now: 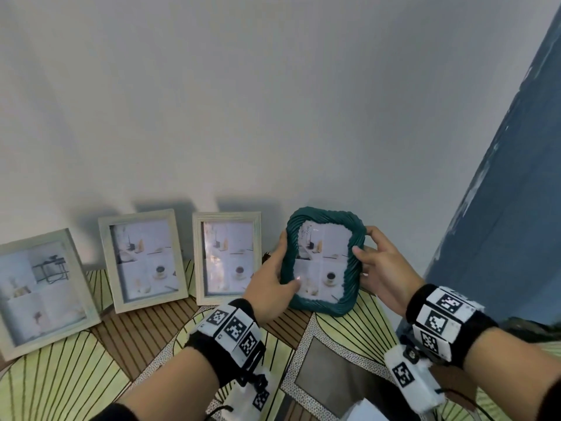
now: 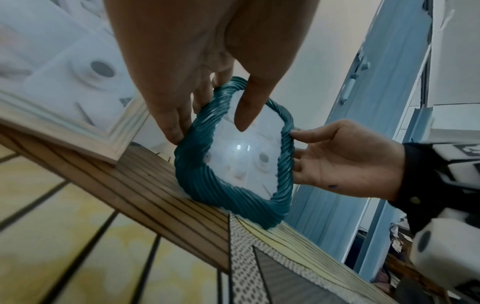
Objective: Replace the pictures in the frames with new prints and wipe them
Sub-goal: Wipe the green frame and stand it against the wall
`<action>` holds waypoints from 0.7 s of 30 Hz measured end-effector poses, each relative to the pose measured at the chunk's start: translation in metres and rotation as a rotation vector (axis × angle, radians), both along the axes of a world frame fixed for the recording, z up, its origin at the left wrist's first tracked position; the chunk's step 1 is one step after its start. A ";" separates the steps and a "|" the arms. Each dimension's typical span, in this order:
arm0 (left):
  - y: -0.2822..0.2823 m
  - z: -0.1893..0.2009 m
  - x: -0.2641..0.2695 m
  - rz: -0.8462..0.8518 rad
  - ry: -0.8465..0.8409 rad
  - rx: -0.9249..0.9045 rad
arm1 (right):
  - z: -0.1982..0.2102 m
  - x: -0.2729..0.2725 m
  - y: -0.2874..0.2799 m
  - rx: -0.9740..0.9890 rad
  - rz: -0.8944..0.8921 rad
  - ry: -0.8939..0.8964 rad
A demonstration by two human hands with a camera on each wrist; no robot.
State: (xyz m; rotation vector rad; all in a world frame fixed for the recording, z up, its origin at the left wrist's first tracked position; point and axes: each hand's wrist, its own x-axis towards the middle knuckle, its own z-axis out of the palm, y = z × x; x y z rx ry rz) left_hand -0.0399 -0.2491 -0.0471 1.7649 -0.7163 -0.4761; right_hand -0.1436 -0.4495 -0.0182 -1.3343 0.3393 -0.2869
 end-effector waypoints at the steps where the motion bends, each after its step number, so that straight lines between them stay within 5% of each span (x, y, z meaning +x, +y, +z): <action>1: 0.001 0.001 -0.001 0.003 0.002 0.011 | 0.001 -0.001 0.002 -0.008 -0.003 0.005; 13: 0.027 0.031 -0.023 -0.022 -0.014 0.054 | 0.019 -0.018 0.018 -0.084 -0.072 0.266; 21: 0.093 0.034 -0.085 -0.011 -0.060 0.159 | 0.036 -0.076 0.025 -0.365 0.043 0.499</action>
